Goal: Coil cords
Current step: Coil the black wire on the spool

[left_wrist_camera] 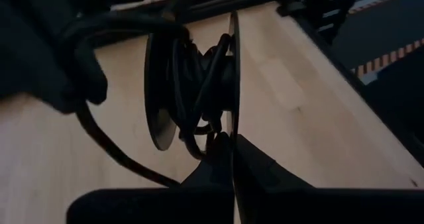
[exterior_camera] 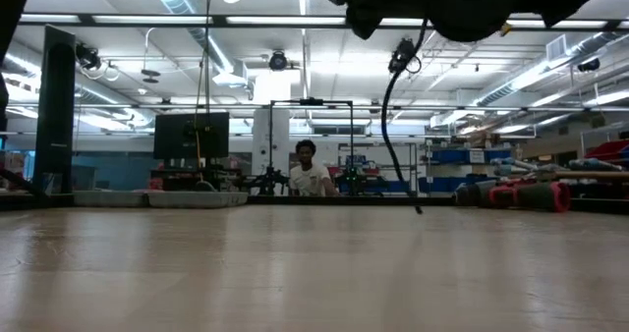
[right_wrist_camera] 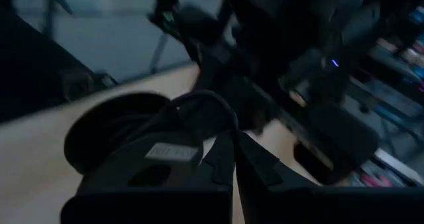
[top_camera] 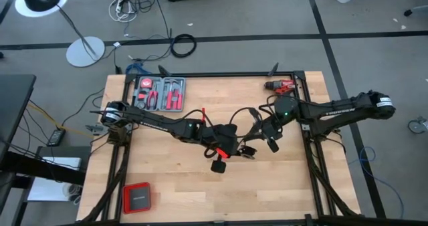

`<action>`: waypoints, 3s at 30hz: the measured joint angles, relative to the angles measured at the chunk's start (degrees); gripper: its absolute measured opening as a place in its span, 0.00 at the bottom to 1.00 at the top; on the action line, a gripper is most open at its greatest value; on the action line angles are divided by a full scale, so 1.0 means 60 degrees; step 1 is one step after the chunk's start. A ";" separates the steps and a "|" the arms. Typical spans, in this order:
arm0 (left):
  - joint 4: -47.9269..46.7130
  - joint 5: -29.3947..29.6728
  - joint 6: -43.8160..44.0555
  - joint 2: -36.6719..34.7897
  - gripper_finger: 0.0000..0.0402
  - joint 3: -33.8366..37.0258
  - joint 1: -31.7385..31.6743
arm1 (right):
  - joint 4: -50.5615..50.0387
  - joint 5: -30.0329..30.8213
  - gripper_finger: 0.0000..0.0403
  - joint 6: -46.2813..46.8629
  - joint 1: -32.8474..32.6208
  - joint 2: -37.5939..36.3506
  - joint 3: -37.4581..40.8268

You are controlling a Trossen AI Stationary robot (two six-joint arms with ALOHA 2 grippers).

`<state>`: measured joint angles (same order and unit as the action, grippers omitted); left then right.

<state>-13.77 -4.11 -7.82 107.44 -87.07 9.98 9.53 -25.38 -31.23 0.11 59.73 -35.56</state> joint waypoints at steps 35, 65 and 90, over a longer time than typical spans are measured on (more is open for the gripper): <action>0.0376 0.0801 -0.1707 -0.0004 0.00 -0.0943 -0.0114 | -0.0475 -0.2561 0.07 0.3633 0.1004 0.0520 0.0179; 0.1123 0.2934 -0.2880 -0.0004 0.00 -0.0951 0.0215 | 0.6024 -0.0480 0.05 0.6955 0.0090 0.0513 0.4331; 0.0934 0.3098 -0.2806 -0.0044 0.00 -0.0947 0.0280 | 0.5593 -0.0008 0.01 0.6935 -0.0205 0.0505 0.4616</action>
<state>-8.16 14.48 -24.66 107.18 -92.75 11.66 43.08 -25.42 10.38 -1.13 62.76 -7.86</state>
